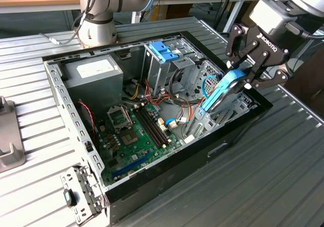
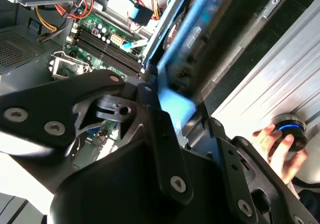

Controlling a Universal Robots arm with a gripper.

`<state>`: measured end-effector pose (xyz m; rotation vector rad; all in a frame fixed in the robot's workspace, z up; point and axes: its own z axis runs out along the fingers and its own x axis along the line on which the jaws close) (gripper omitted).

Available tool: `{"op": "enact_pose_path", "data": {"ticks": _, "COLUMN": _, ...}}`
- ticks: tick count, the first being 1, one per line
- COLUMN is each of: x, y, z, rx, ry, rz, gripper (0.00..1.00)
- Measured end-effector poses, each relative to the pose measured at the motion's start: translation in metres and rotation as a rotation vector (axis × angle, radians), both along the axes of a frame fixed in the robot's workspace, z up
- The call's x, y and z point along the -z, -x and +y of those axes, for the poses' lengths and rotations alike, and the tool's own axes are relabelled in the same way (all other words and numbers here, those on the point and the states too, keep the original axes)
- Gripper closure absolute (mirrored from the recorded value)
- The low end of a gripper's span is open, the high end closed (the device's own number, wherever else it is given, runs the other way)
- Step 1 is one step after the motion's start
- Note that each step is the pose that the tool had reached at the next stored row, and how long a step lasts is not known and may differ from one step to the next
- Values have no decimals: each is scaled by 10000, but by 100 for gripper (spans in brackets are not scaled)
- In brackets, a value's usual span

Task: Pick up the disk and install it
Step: 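Insert the disk into the insertion slot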

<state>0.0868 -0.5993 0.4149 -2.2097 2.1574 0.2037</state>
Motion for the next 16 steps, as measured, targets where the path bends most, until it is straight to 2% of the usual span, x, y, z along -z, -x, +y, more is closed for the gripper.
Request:
{"op": "enact_pose_path", "data": {"ticks": 8, "x": -9, "y": 0, "z": -1, "rx": 0, "ry": -3, "rz": -1, "gripper": 55}}
{"op": "enact_pose_path", "data": {"ticks": 12, "x": -77, "y": 0, "z": -1, "rx": 0, "ry": -29, "rz": -1, "gripper": 55}}
{"op": "enact_pose_path", "data": {"ticks": 14, "x": -181, "y": 0, "z": 0, "rx": 0, "ry": -80, "rz": -1, "gripper": 55}}
{"op": "enact_pose_path", "data": {"ticks": 16, "x": -211, "y": 0, "z": 0, "rx": 0, "ry": -95, "rz": 0, "gripper": 55}}
